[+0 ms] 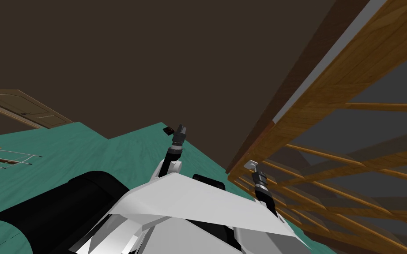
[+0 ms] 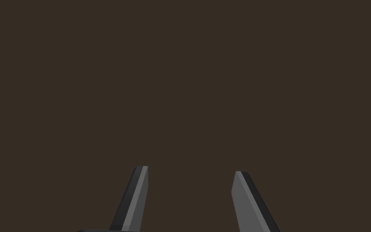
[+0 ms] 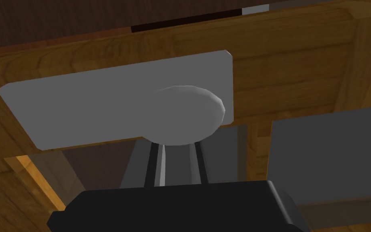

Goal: Pull the door open

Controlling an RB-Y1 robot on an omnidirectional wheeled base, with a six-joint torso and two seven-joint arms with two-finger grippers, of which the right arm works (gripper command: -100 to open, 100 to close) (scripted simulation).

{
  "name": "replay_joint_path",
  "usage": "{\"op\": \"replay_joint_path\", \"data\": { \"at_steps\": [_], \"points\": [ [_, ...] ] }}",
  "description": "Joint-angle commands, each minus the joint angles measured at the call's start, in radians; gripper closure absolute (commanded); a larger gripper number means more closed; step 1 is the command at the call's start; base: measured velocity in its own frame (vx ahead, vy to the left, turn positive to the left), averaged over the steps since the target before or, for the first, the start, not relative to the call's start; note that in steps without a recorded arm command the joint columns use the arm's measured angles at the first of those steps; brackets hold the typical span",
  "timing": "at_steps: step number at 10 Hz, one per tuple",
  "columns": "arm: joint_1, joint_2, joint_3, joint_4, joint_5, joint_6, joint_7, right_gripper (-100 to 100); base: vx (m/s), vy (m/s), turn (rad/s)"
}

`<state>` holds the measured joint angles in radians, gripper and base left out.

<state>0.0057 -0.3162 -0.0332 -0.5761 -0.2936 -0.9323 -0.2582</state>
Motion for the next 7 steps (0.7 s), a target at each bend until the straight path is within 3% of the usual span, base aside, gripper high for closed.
{"op": "replay_joint_path", "data": {
  "at_steps": [1, 2, 7],
  "points": [
    [-0.007, 0.005, 0.007, -0.001, -0.001, -0.006, -0.030, 100, -0.027, -0.010, 0.010],
    [-0.006, 0.005, 0.008, 0.001, -0.016, 0.003, -0.056, -100, -0.033, -0.017, 0.005],
    [-0.016, 0.020, 0.031, -0.009, -0.064, 0.009, -0.192, -100, -0.060, -0.006, 0.021]
  ]
}}
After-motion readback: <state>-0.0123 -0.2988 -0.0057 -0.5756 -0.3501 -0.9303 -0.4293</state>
